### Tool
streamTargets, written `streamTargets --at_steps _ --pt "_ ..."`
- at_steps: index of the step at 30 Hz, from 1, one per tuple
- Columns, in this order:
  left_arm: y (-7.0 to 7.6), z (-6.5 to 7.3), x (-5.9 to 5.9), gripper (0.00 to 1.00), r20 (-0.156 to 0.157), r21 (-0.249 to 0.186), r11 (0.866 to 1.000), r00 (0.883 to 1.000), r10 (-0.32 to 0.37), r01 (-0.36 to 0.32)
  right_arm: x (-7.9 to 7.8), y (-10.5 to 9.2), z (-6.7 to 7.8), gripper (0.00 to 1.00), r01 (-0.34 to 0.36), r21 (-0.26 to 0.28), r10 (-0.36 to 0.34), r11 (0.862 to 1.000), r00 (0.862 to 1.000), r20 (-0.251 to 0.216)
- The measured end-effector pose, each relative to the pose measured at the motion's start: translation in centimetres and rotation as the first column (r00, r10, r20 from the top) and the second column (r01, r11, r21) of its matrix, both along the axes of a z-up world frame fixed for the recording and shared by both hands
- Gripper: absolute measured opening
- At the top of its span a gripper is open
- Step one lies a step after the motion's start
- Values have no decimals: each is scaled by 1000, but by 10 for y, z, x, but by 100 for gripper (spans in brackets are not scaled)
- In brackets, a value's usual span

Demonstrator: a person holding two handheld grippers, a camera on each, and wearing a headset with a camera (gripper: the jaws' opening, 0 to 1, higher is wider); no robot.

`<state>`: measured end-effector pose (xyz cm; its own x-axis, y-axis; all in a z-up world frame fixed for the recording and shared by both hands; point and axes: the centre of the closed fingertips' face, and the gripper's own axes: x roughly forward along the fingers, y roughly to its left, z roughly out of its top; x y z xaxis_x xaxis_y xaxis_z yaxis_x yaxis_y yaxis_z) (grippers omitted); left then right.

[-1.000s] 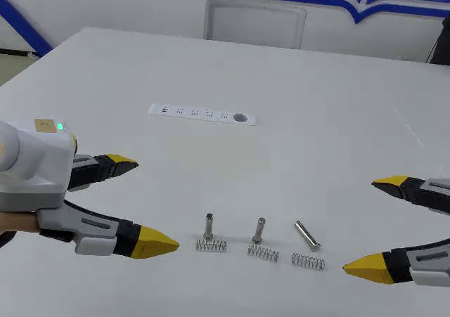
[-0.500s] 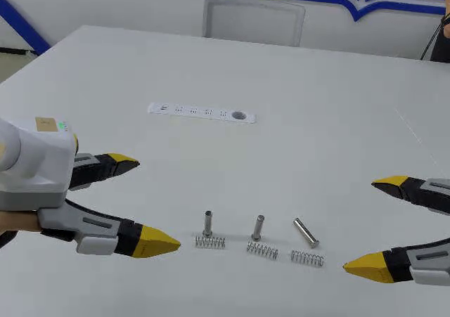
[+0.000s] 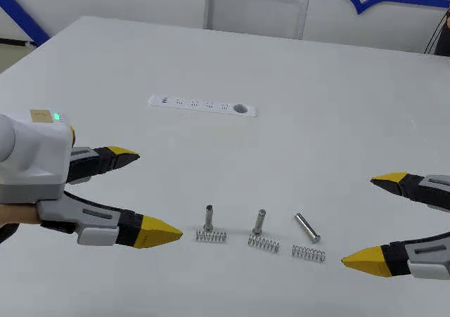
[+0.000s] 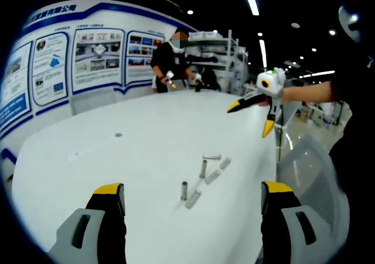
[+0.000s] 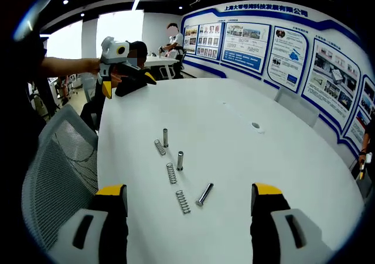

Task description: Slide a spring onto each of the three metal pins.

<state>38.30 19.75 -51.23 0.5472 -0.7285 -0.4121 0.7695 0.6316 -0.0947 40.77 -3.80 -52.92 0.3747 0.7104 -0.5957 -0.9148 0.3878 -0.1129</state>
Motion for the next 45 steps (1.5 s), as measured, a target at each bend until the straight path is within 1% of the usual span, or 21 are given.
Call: streamTargets --at_steps 1,4,10,13,17,21,24,25,26,28,30,31,33,36,39,42,44,45 --pt "1 -2 0 98 -3 6 1000 1000 -1 1 1 1 -1 87 0 0 0 1000 1000 -2" --pt "2 -4 -1 98 -10 6 1000 1000 -1 1 3 3 -3 86 2 4 -2 1000 1000 -5" --pt "2 -10 -2 97 -25 -1 1000 1000 3 -3 10 4 -13 84 11 -11 -11 1000 1000 -21" --pt "1 -14 -2 96 -32 6 1000 999 2 -2 15 6 -18 82 18 -12 -18 1000 999 -34" --pt "1 -14 -2 96 -37 -9 1000 999 9 -9 19 10 -24 79 22 -9 -22 1000 998 -54" --pt "-2 -8 1 95 -30 -45 999 999 16 -17 24 15 -32 75 23 -27 -24 999 998 -65" --pt "-4 -9 0 95 -32 -37 999 999 7 -8 27 20 -37 74 22 -32 -25 999 997 -73" --pt "-5 -10 0 95 -35 -34 999 999 3 -5 28 21 -39 74 23 -41 -26 999 997 -75" --pt "-5 -12 0 95 -34 -29 1000 999 0 0 29 23 -42 73 18 -48 -22 999 997 -73" --pt "-5 -16 0 94 -35 -18 1000 999 -1 0 32 25 -47 72 22 -55 -26 998 996 -83" --pt "-6 -20 0 94 -42 -18 1000 999 0 0 31 28 -49 70 15 -59 -21 998 995 -97" --pt "-6 -22 -1 94 -48 -17 1000 999 1 -2 30 29 -52 66 9 -64 -16 998 994 -110" --pt "-6 -24 -1 94 -53 -20 1000 999 4 -5 31 30 -56 61 3 -74 -12 997 993 -117" --pt "-6 -25 -2 94 -58 -35 999 998 6 -9 35 28 -64 60 11 -93 -23 996 991 -133" --pt "-5 -27 -1 93 -64 -41 999 998 12 -15 40 26 -70 58 19 -115 -35 993 990 -133" --pt "-4 -29 0 93 -69 -41 999 997 18 -21 44 28 -75 57 33 -115 -49 993 988 -146" --pt "-3 -30 -1 93 -73 -47 999 997 22 -26 46 31 -78 55 39 -101 -55 994 985 -161" --pt "-3 -31 -1 93 -76 -49 998 997 25 -28 48 32 -80 54 55 -93 -70 994 983 -171"
